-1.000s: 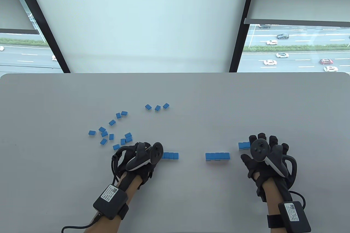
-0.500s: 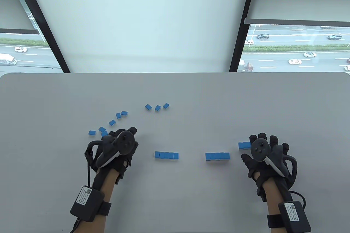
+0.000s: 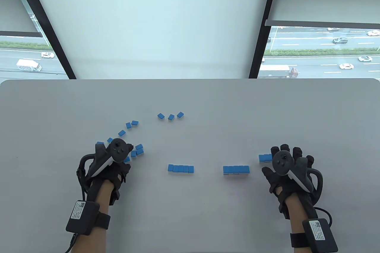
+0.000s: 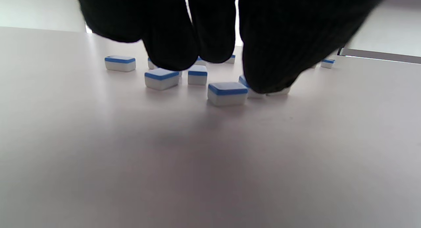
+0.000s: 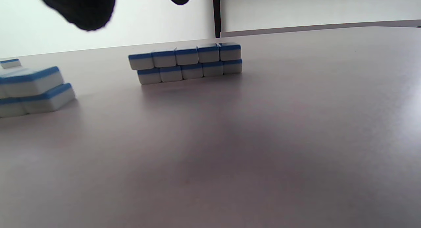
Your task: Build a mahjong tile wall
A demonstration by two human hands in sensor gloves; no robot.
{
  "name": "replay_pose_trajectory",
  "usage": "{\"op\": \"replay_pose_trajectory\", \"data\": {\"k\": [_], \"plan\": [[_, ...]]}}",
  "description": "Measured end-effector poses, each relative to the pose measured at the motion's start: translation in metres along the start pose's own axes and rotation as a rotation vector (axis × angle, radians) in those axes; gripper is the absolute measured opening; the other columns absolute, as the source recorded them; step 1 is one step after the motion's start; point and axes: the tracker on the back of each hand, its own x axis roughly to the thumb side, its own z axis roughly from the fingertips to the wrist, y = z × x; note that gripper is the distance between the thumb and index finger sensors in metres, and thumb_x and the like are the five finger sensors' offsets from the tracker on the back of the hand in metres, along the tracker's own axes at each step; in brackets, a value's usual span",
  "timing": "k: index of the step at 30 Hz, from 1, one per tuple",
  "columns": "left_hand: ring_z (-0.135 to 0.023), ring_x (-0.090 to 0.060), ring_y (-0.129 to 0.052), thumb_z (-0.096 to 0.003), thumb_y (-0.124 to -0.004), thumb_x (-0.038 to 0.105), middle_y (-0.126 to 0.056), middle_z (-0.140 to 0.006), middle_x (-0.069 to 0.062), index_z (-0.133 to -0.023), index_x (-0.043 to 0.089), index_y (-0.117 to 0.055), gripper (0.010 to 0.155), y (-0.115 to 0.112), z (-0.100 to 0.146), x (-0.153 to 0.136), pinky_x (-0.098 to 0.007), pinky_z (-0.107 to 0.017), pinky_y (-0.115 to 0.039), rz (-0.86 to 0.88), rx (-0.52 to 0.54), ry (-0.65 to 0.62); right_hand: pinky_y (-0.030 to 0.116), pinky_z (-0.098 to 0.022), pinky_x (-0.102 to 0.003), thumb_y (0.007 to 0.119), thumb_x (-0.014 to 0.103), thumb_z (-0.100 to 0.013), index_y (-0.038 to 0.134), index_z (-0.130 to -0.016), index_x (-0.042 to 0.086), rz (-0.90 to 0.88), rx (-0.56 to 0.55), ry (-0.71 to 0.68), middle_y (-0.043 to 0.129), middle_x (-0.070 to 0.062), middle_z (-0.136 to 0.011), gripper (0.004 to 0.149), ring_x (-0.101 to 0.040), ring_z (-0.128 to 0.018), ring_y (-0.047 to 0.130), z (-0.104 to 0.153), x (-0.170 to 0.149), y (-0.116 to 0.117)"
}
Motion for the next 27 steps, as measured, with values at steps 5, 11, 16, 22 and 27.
{"op": "replay_pose_trajectory", "data": {"k": [5, 11, 16, 22, 27], "plan": [[-0.084, -0.025, -0.085, -0.0411, -0.092, 0.038, -0.073, -0.108, 0.009, -0.104, 0.042, -0.060, 0.071, -0.006, -0.002, 0.000, -0.052, -0.065, -0.072, -0.014, -0.043, 0.011, 0.011, -0.065, -0.064, 0.069, 0.062, -0.041, 0.034, -0.106, 0.034, 0.003, 0.002, -0.002, 0.023, 0.002, -0.115, 0.079, -0.040, -0.102, 0.016, 0.000, 0.000, 0.000], [-0.082, -0.024, -0.086, -0.0418, -0.091, 0.037, -0.075, -0.105, 0.009, -0.104, 0.042, -0.059, 0.070, -0.010, -0.004, 0.001, -0.052, -0.064, -0.073, -0.028, -0.067, 0.018, 0.011, -0.065, -0.064, 0.069, 0.062, -0.041, 0.034, -0.106, 0.034, 0.003, 0.002, -0.001, 0.023, 0.002, -0.115, 0.079, -0.040, -0.102, 0.016, 0.000, 0.000, 0.000], [-0.079, -0.024, -0.087, -0.0419, -0.090, 0.038, -0.080, -0.100, 0.005, -0.105, 0.036, -0.059, 0.071, -0.014, -0.004, 0.002, -0.052, -0.063, -0.073, -0.034, -0.085, 0.034, 0.011, -0.065, -0.064, 0.069, 0.062, -0.041, 0.035, -0.106, 0.034, 0.001, 0.003, 0.001, 0.023, 0.002, -0.115, 0.078, -0.040, -0.102, 0.016, 0.000, 0.000, 0.001], [-0.074, -0.024, -0.090, -0.0406, -0.091, 0.044, -0.084, -0.092, 0.005, -0.104, 0.032, -0.065, 0.069, -0.017, -0.007, 0.006, -0.052, -0.061, -0.075, -0.079, -0.043, 0.051, 0.011, -0.065, -0.064, 0.069, 0.062, -0.041, 0.035, -0.106, 0.034, 0.007, 0.004, -0.001, 0.023, 0.002, -0.115, 0.078, -0.040, -0.102, 0.016, 0.000, 0.001, 0.001], [-0.067, -0.021, -0.094, -0.0407, -0.091, 0.045, -0.092, -0.082, 0.009, -0.100, 0.034, -0.072, 0.063, -0.017, -0.009, 0.011, -0.050, -0.058, -0.078, -0.106, -0.016, 0.064, 0.011, -0.065, -0.064, 0.069, 0.062, -0.041, 0.036, -0.106, 0.034, 0.006, 0.008, 0.000, 0.023, 0.002, -0.115, 0.078, -0.040, -0.102, 0.016, 0.001, 0.001, 0.001]]}}
